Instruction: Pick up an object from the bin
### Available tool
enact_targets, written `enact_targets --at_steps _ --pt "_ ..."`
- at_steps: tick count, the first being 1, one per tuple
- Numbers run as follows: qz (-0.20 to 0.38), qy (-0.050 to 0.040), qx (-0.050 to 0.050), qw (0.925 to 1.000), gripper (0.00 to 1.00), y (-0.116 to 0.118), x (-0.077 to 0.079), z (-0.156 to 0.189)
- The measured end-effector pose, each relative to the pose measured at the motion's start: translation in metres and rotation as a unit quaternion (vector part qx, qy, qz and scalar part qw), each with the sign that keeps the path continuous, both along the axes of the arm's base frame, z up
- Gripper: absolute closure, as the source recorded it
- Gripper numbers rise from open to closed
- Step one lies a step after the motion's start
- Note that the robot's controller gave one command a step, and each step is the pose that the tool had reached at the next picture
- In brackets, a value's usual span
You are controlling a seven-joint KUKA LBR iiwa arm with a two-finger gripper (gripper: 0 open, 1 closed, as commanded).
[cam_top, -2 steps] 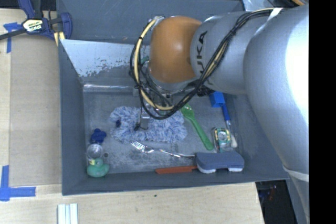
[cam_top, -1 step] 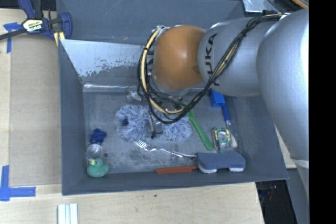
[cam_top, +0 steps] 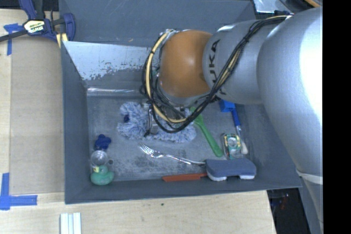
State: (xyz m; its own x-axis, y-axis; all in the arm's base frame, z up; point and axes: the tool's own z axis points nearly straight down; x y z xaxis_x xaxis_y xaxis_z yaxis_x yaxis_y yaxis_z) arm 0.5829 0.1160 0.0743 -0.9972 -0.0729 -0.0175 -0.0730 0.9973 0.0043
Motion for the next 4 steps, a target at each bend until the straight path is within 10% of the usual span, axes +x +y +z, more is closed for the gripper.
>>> enact_targets --at_steps 4 --pt "-0.001 -0.0017 0.000 1.0000 1.00 -0.001 0.001 0.012"
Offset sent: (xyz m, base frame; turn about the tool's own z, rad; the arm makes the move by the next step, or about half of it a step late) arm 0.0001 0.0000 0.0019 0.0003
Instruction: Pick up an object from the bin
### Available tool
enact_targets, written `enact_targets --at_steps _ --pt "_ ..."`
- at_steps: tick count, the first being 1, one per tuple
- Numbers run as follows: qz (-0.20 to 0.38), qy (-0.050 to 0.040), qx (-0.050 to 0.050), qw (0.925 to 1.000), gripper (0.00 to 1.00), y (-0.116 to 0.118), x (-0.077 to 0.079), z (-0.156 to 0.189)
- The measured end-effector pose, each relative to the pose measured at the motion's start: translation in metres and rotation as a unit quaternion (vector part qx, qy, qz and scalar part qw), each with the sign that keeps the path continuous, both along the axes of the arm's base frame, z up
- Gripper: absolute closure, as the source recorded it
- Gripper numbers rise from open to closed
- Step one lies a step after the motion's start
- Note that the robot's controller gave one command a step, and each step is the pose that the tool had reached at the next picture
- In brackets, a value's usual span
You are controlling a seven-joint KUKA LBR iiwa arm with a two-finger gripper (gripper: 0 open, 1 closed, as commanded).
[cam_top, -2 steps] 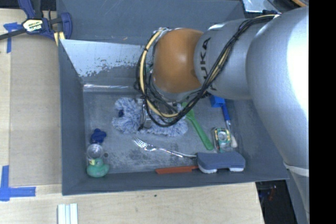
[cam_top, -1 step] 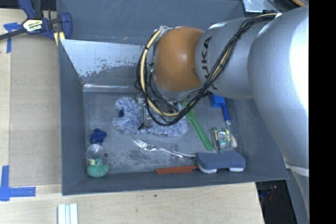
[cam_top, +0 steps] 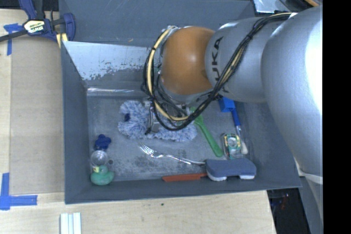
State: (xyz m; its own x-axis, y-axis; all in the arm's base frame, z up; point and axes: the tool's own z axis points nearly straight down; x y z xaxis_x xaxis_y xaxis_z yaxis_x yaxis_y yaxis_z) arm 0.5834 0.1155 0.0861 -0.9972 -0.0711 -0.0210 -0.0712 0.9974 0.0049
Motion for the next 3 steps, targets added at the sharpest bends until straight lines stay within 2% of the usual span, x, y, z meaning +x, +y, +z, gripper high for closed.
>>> enact_targets --at_steps 2,3 --pt "-0.001 -0.0027 0.001 1.0000 1.00 0.000 0.001 0.006" --pt "-0.002 -0.0014 0.000 1.0000 1.00 -0.001 0.000 0.029"
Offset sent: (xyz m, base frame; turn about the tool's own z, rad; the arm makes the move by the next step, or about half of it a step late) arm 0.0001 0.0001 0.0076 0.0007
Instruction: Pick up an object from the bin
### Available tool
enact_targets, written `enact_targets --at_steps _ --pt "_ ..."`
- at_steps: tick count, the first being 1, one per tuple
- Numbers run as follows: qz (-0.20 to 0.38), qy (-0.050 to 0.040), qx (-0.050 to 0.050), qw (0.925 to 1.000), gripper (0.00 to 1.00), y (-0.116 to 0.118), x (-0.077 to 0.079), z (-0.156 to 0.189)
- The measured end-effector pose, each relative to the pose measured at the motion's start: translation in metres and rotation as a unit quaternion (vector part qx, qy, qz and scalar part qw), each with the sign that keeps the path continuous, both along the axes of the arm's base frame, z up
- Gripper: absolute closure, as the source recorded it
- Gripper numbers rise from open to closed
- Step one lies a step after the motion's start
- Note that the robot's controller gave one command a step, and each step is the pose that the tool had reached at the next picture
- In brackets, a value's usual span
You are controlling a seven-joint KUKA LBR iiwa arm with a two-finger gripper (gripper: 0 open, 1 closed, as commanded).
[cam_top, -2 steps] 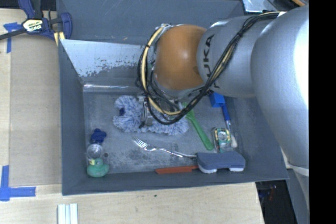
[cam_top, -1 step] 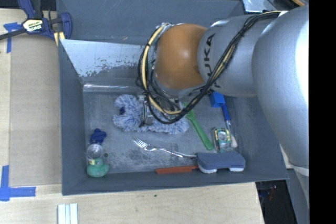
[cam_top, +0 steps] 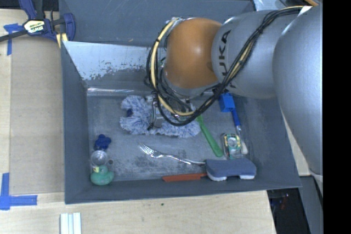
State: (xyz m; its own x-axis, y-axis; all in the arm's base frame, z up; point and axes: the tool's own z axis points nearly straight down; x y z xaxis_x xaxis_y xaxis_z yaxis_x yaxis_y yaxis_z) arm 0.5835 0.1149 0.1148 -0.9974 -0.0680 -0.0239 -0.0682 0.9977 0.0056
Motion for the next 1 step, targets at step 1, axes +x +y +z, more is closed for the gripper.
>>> enact_targets --at_steps 1 --pt "0.000 -0.0022 0.000 1.0000 1.00 0.0002 0.0012 0.0191"
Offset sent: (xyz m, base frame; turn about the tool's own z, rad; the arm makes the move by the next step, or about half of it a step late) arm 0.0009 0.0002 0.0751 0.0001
